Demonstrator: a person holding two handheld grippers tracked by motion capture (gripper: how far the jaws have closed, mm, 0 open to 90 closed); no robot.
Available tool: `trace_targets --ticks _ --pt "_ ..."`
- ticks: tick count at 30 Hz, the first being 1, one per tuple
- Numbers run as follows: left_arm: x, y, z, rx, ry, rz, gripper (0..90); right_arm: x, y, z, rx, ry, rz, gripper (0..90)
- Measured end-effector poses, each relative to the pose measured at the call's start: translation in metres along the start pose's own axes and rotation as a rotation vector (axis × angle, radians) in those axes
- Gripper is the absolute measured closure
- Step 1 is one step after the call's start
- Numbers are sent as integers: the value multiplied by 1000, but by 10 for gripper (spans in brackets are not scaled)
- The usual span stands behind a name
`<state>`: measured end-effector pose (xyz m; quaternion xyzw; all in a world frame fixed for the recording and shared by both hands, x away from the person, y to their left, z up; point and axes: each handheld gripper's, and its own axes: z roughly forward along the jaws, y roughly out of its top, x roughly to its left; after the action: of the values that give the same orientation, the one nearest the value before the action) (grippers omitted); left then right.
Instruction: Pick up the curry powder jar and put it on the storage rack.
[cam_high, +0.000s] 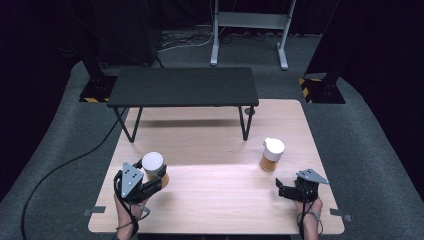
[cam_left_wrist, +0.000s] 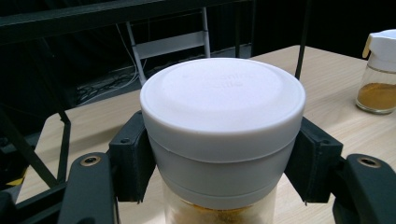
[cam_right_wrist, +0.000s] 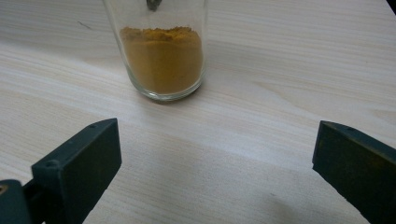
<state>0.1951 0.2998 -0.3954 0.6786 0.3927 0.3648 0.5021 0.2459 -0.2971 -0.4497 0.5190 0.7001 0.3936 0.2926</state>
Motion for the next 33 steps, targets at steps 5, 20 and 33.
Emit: trace_targets --ticks 5,20,33 --pt "3 2 6 0 -6 -5 332 1 0 0 2 -4 -4 0" --pt "12 15 20 -7 -5 -3 332 2 1 1 6 -6 -7 0" --pt "17 24 30 -3 -4 3 332 3 1 1 6 -12 -9 0"
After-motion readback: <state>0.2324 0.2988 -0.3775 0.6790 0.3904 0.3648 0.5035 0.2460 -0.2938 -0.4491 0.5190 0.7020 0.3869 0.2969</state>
